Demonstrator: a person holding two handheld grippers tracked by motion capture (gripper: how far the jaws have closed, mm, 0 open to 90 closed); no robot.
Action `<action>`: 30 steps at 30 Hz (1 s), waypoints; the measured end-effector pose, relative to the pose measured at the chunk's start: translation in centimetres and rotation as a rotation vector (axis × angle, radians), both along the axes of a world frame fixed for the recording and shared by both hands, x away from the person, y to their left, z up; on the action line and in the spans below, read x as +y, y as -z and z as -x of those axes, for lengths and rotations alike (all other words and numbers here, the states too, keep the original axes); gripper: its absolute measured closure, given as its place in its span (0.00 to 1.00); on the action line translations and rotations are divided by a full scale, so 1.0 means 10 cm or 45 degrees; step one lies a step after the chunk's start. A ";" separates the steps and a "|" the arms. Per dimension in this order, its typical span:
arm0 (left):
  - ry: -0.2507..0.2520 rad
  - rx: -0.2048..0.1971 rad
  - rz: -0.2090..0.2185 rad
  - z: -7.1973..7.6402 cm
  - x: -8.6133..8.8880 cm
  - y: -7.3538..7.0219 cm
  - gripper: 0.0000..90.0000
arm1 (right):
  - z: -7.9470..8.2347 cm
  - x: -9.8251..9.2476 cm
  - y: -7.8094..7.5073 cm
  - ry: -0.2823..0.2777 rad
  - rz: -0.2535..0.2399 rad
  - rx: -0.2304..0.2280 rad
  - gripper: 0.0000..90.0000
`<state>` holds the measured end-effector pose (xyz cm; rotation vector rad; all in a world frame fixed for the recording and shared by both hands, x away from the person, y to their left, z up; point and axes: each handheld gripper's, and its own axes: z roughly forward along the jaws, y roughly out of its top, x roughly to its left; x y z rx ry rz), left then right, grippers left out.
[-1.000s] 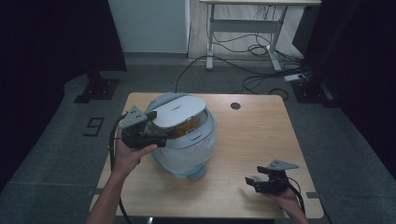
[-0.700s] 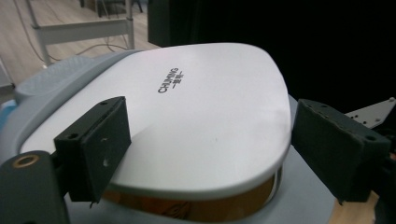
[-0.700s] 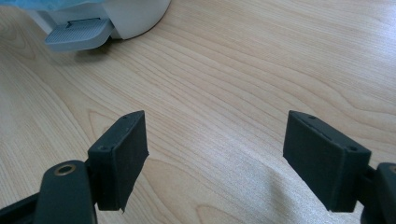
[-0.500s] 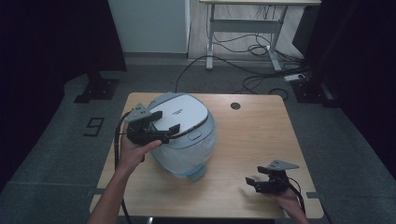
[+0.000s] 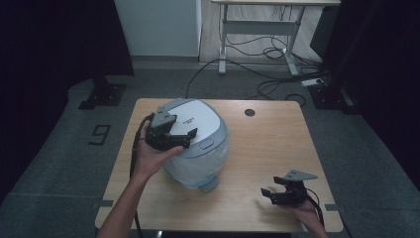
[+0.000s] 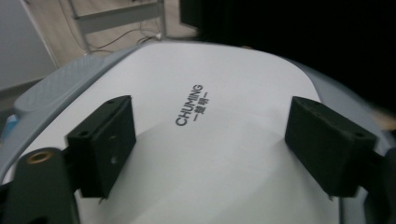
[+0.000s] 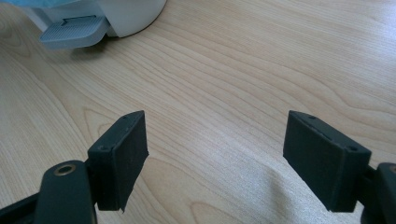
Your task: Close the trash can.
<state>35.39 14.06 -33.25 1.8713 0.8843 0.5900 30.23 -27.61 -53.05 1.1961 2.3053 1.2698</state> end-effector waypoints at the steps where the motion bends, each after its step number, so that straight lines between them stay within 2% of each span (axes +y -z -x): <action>1: 0.001 0.004 -0.002 0.01 0.00 0.00 0.20 | 0.00 0.00 0.00 0.000 0.001 0.000 0.24; 5: 0.017 0.003 0.012 0.01 0.00 -0.01 0.21 | 0.00 0.00 0.00 0.001 -0.002 0.000 0.24; 9: 0.041 -0.012 0.136 0.07 0.13 0.00 0.24 | 0.00 -0.02 -0.01 0.000 -0.003 -0.007 0.24; 13: 0.045 -0.032 0.160 0.20 0.29 -0.04 0.23 | -0.01 -0.04 -0.01 0.009 -0.008 -0.007 0.24; 22: 0.027 -0.019 0.169 0.45 0.64 0.07 0.22 | -0.02 -0.05 -0.03 0.014 -0.010 -0.021 0.24; 30: 0.015 0.018 0.162 0.64 0.85 0.33 0.22 | -0.03 -0.06 -0.03 0.011 -0.011 -0.021 0.24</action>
